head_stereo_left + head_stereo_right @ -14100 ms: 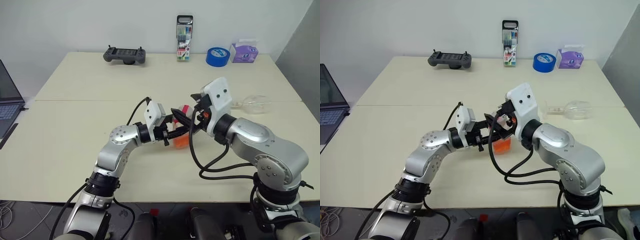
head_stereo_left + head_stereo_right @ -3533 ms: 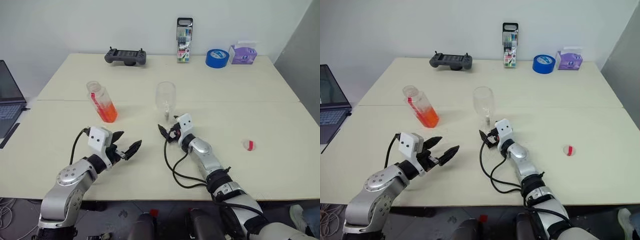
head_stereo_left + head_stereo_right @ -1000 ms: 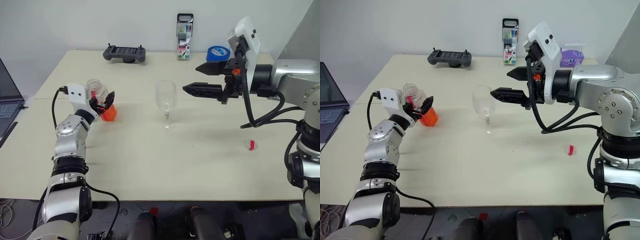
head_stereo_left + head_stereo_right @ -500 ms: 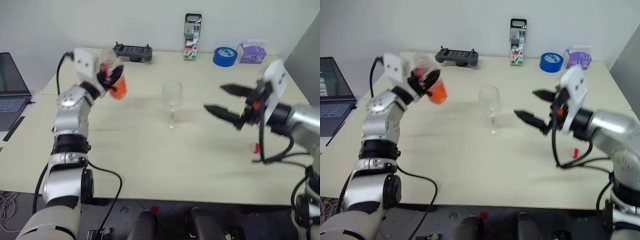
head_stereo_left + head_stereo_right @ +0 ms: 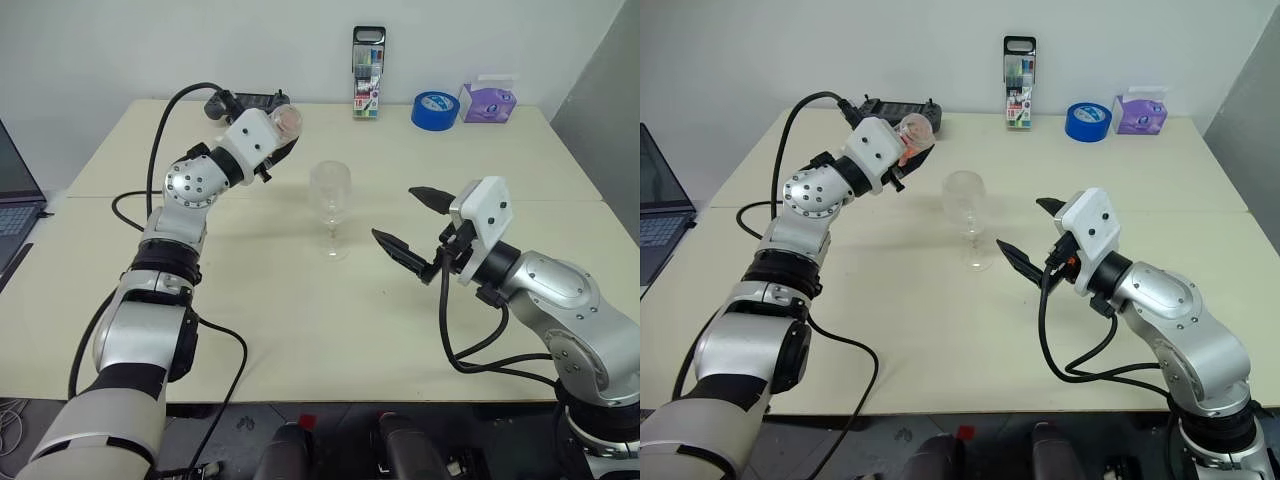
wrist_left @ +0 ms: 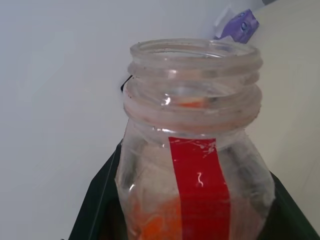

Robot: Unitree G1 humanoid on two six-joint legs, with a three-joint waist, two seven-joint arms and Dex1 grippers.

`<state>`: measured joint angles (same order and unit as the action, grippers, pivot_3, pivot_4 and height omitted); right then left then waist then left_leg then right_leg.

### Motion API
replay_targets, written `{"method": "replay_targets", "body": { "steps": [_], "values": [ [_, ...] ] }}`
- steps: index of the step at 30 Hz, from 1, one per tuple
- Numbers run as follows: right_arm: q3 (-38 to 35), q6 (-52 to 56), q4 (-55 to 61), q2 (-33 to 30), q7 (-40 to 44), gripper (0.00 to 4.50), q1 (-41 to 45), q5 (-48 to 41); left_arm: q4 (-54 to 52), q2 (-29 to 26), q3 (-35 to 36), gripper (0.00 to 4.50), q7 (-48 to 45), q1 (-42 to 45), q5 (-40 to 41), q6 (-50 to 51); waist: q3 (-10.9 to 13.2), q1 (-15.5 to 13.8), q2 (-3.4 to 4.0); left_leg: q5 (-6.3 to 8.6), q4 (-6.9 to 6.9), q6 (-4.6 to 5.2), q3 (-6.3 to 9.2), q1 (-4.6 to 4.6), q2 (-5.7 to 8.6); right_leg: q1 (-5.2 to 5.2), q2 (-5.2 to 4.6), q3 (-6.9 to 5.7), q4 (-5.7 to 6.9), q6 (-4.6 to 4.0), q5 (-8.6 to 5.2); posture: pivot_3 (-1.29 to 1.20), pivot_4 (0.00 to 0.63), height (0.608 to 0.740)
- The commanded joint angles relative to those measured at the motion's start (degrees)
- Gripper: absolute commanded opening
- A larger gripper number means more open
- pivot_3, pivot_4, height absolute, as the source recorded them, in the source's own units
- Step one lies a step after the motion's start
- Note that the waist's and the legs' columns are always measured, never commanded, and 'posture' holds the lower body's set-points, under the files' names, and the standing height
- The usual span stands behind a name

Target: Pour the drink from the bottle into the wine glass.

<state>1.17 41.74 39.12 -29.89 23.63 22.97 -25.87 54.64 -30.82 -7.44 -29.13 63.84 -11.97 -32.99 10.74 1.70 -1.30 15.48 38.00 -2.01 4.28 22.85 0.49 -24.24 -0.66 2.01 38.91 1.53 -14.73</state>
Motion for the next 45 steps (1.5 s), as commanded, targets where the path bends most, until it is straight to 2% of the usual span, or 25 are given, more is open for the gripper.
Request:
{"method": "replay_targets", "body": {
  "steps": [1,7,22,34,45],
  "values": [
    [-0.2,-2.4,0.1,0.9,-0.7,4.5,-0.6,1.5,0.8,-1.2,-2.3,1.74,4.0,3.2,-4.8,-6.8,0.0,0.0,0.0,0.0,0.02,0.0,0.0,0.0,0.04,0.01,-0.04,0.03,0.01,0.0,0.0,0.0,0.15,0.74],
    [-0.2,-3.2,-0.9,2.1,-0.7,4.5,-0.4,2.7,4.2,-1.4,-4.0,1.73,6.8,5.3,-8.3,-10.7,0.0,0.0,0.0,0.0,0.12,0.01,-0.02,-0.02,0.14,0.04,-0.12,0.06,0.06,0.02,0.01,0.0,0.15,0.74],
    [-0.6,-3.5,-2.9,3.2,-0.7,4.5,0.9,3.5,6.9,-4.8,-12.3,1.73,20.1,9.4,-23.0,-17.2,0.0,0.0,0.0,0.0,0.11,0.01,-0.09,-0.02,0.09,0.03,-0.06,-0.02,0.08,0.02,0.01,0.0,0.15,0.74],
    [-0.7,-3.4,-3.6,4.0,-0.6,4.5,1.9,3.9,8.1,-6.3,-15.5,1.72,28.8,11.6,-29.2,-17.5,0.0,0.1,0.0,0.0,0.11,0.0,-0.14,-0.01,0.08,0.03,-0.06,-0.05,0.1,0.01,0.01,0.0,0.15,0.74],
    [-0.3,-2.7,-3.8,4.4,-0.6,4.5,2.1,4.2,8.7,-6.6,-17.2,1.72,32.2,12.6,-31.5,-17.6,0.0,0.1,0.0,-0.01,0.13,0.0,-0.16,-0.02,0.08,0.03,-0.06,-0.05,0.13,0.01,0.01,0.0,0.15,0.74]
  ]
}}
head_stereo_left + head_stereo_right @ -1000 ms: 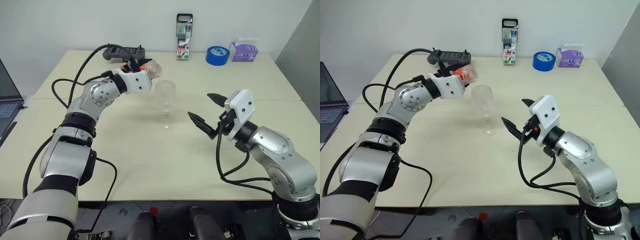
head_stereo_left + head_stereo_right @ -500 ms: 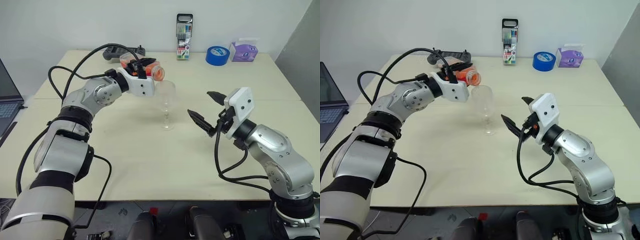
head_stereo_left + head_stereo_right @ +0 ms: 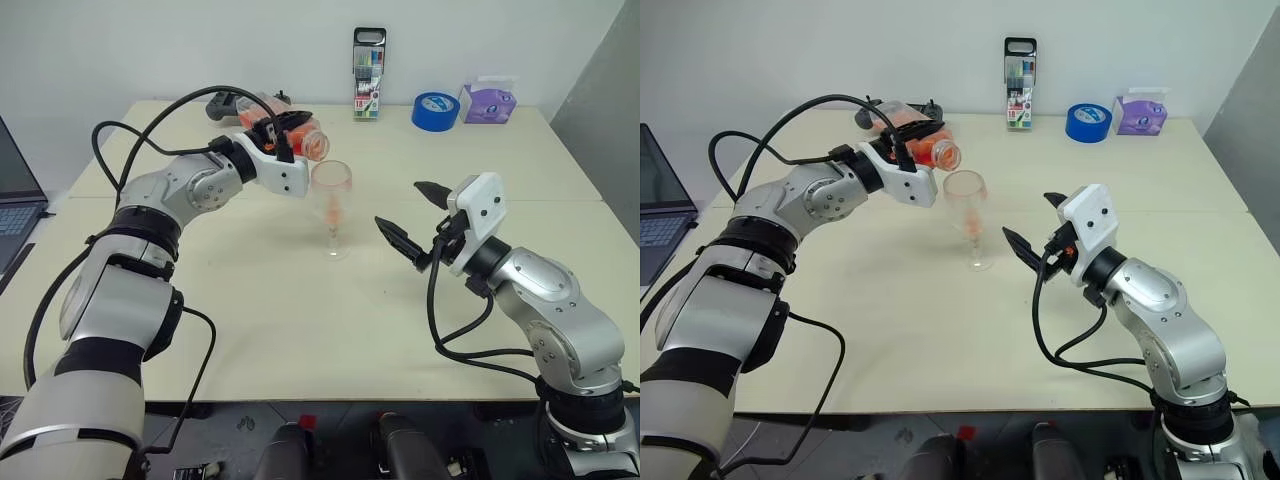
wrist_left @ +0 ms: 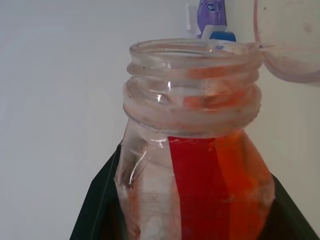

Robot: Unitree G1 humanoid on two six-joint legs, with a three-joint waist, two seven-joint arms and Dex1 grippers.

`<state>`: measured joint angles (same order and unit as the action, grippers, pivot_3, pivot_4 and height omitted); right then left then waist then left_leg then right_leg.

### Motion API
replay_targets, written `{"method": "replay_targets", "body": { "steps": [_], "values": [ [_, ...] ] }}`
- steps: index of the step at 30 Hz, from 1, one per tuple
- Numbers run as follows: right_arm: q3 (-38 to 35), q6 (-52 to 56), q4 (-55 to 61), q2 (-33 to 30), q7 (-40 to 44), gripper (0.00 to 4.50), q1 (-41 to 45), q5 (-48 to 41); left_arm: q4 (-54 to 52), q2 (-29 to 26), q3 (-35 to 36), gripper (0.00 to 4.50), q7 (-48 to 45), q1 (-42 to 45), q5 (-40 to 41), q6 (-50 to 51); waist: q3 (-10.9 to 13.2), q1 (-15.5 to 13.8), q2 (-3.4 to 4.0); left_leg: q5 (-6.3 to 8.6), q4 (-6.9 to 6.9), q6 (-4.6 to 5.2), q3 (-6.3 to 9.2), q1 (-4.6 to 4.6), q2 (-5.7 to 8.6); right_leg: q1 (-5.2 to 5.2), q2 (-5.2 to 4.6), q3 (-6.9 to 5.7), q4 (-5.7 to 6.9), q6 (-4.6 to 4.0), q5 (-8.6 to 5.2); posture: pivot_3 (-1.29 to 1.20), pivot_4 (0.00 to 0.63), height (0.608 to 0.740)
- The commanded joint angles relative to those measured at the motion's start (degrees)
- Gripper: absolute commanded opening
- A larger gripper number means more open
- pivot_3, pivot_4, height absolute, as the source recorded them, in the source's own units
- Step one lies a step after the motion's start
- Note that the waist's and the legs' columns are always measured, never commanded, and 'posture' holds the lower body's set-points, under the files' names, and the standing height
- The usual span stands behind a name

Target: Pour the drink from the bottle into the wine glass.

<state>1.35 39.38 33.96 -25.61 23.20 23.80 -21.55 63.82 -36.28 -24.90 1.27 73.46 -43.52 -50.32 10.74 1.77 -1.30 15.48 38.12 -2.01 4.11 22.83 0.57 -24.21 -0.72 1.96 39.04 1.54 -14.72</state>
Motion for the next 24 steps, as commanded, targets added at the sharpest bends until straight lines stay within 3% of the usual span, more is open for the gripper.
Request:
{"method": "replay_targets", "body": {
  "steps": [1,24],
  "values": [
    [-0.5,-0.2,1.4,0.2,-0.3,4.5,1.3,-0.2,-0.4,-1.1,0.2,1.72,1.9,3.0,0.0,-0.3,0.0,0.0,0.0,0.0,0.0,0.0,-0.01,0.0,0.0,0.0,0.0,0.01,0.0,0.0,0.0,0.0,0.15,0.74],
    [0.9,-0.9,0.9,0.2,-0.1,4.5,0.5,0.8,0.2,-2.5,-1.8,1.72,5.7,3.4,-2.1,-0.7,0.0,0.0,0.0,0.0,0.03,0.0,-0.02,-0.01,0.0,0.0,0.0,0.02,0.04,0.0,0.0,0.0,0.15,0.74]
  ]
}}
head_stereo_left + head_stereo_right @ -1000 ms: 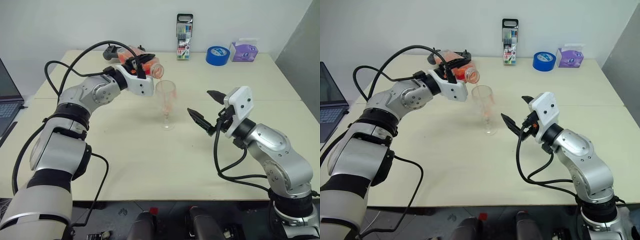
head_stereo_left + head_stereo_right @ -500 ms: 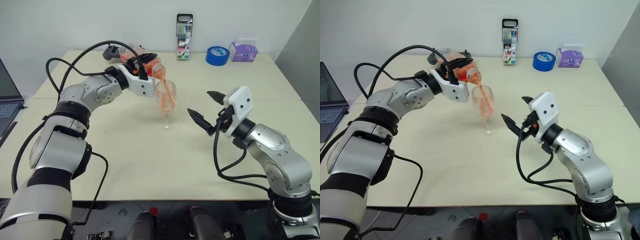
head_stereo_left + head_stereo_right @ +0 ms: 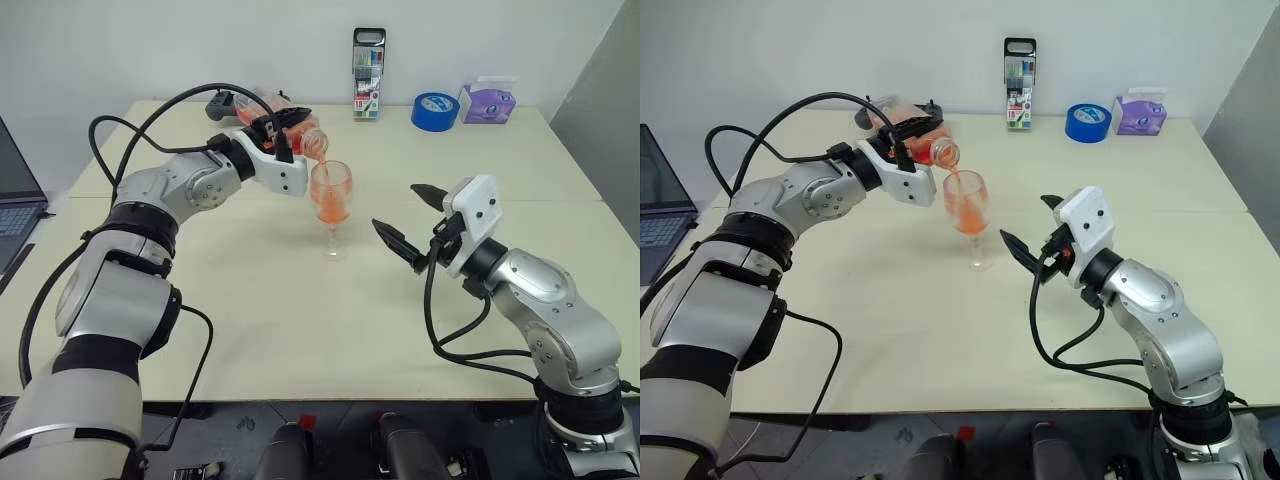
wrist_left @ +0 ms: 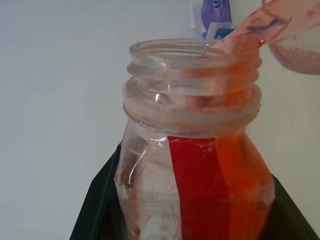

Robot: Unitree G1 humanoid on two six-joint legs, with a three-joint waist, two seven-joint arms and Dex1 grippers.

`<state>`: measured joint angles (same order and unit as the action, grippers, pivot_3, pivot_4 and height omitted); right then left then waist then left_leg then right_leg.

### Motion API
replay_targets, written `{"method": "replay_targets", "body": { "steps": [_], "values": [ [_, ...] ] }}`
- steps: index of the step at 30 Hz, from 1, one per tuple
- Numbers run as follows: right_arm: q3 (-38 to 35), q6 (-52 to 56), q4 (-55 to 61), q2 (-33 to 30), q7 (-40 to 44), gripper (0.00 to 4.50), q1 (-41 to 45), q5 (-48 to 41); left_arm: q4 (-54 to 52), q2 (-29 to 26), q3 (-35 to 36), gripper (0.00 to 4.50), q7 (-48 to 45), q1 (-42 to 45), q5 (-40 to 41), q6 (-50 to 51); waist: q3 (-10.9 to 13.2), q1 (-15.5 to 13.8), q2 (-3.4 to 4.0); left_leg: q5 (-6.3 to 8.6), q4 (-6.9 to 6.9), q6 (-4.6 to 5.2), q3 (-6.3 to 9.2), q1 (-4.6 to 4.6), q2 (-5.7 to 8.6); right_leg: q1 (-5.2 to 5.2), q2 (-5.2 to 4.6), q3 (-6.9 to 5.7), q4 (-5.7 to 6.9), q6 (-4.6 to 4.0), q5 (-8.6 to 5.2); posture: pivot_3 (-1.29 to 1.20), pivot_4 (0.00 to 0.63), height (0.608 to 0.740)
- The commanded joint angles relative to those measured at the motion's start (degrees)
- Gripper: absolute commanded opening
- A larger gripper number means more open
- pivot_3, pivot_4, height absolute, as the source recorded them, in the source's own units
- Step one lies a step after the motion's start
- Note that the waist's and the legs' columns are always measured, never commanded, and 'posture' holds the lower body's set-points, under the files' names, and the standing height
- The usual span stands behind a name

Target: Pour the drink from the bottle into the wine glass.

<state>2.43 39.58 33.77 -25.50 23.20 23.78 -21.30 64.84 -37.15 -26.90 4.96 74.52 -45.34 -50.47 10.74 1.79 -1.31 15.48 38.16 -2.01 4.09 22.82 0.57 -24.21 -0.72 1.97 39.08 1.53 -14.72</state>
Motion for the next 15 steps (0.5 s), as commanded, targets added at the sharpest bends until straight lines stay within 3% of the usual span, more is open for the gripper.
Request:
{"method": "replay_targets", "body": {
  "steps": [1,15],
  "values": [
    [-0.1,-1.1,1.1,0.1,0.0,4.5,0.5,0.5,-0.8,-1.8,0.1,1.72,2.3,2.4,-0.4,-0.6,0.0,0.0,0.0,0.0,0.0,0.0,0.0,0.0,0.0,0.0,0.0,0.0,0.0,0.0,0.0,0.0,0.15,0.74],
    [0.2,-1.3,0.5,0.2,0.4,4.5,0.6,0.4,-0.6,-2.2,-0.8,1.71,4.8,3.1,-1.8,-0.9,0.0,0.0,0.0,0.0,0.02,0.0,0.0,0.0,0.0,0.0,-0.01,0.0,0.01,0.0,0.0,0.0,0.15,0.74]
  ]
}}
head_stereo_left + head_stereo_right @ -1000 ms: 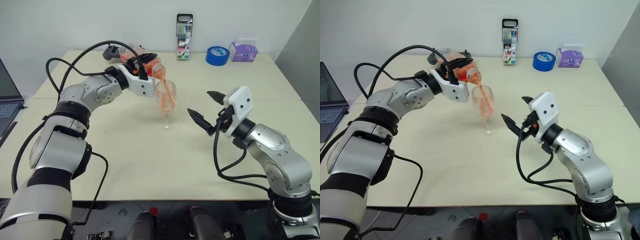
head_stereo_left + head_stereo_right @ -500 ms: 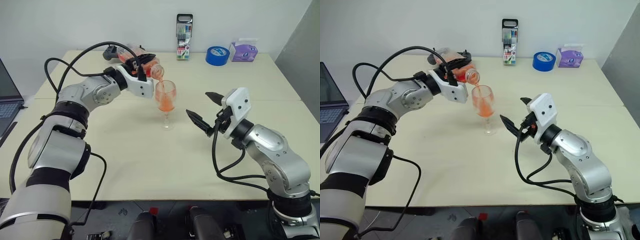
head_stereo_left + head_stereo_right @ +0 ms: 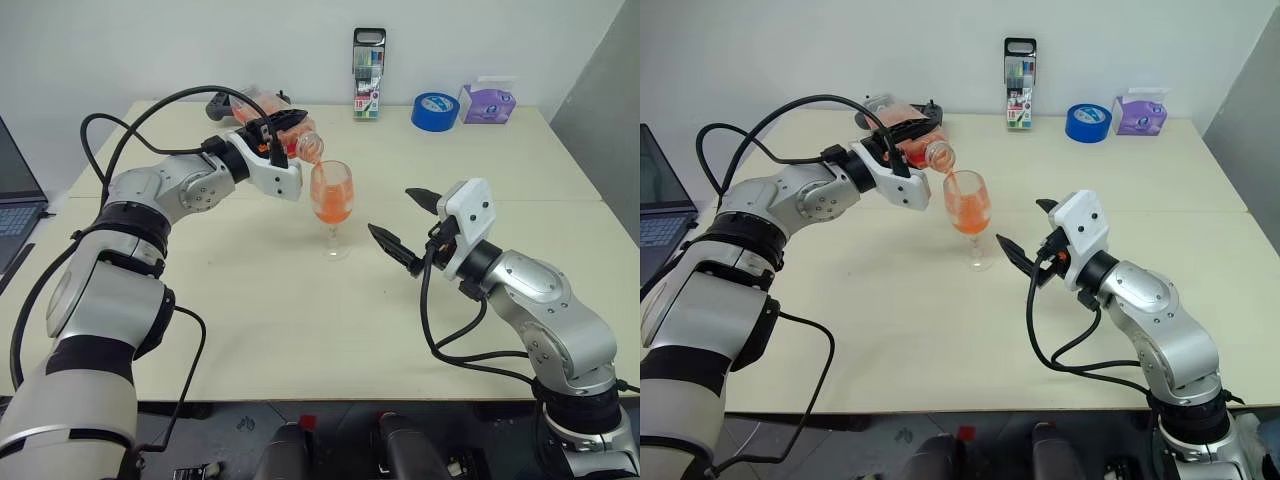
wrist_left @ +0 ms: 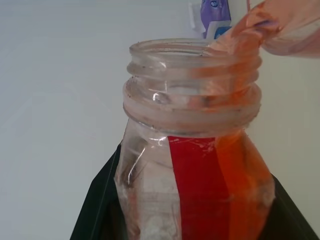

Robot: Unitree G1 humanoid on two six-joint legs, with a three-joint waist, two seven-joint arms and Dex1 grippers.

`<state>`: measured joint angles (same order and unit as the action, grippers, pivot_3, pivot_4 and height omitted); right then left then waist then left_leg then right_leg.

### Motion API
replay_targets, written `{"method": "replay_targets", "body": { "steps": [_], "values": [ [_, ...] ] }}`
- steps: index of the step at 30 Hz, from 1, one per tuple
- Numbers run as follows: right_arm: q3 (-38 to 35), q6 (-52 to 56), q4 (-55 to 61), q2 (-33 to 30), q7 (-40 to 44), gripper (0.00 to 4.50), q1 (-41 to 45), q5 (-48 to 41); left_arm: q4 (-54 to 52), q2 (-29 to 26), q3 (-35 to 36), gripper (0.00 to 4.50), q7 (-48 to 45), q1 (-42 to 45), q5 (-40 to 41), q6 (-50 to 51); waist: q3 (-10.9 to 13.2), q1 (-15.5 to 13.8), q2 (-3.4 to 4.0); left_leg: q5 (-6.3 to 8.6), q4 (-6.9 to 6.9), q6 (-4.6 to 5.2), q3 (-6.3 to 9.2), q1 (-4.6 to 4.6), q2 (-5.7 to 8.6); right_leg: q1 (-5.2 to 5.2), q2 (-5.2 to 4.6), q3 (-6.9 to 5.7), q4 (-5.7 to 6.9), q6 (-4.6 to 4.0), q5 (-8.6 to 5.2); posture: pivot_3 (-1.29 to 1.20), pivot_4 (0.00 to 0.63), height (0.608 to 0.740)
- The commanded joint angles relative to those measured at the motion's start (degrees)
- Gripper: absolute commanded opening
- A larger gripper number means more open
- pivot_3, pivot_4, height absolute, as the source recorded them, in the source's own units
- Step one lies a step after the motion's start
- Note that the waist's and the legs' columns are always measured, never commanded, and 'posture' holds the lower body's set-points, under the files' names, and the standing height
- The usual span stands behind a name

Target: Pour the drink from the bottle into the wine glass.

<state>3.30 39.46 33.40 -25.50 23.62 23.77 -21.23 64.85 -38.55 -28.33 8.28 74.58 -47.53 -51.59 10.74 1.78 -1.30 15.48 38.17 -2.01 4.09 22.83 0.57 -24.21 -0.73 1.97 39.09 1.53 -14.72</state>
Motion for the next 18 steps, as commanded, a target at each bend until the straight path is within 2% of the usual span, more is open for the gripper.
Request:
{"method": "replay_targets", "body": {
  "steps": [1,18],
  "values": [
    [-0.6,-1.2,0.8,0.2,-0.1,4.5,0.6,0.3,-0.6,-0.8,0.6,1.71,1.5,3.1,0.4,0.2,0.0,0.0,0.0,0.0,0.0,0.0,0.0,0.0,0.0,0.0,0.0,0.0,0.0,0.0,0.0,0.0,0.15,0.74],
    [-0.1,-1.3,0.7,1.5,-0.1,4.5,0.7,1.2,0.0,-1.0,-0.2,1.71,1.6,4.5,-0.1,0.2,0.0,0.0,0.0,0.0,0.02,0.0,-0.01,0.0,0.0,0.0,0.0,0.01,0.01,0.0,0.0,0.0,0.15,0.74]
  ]
}}
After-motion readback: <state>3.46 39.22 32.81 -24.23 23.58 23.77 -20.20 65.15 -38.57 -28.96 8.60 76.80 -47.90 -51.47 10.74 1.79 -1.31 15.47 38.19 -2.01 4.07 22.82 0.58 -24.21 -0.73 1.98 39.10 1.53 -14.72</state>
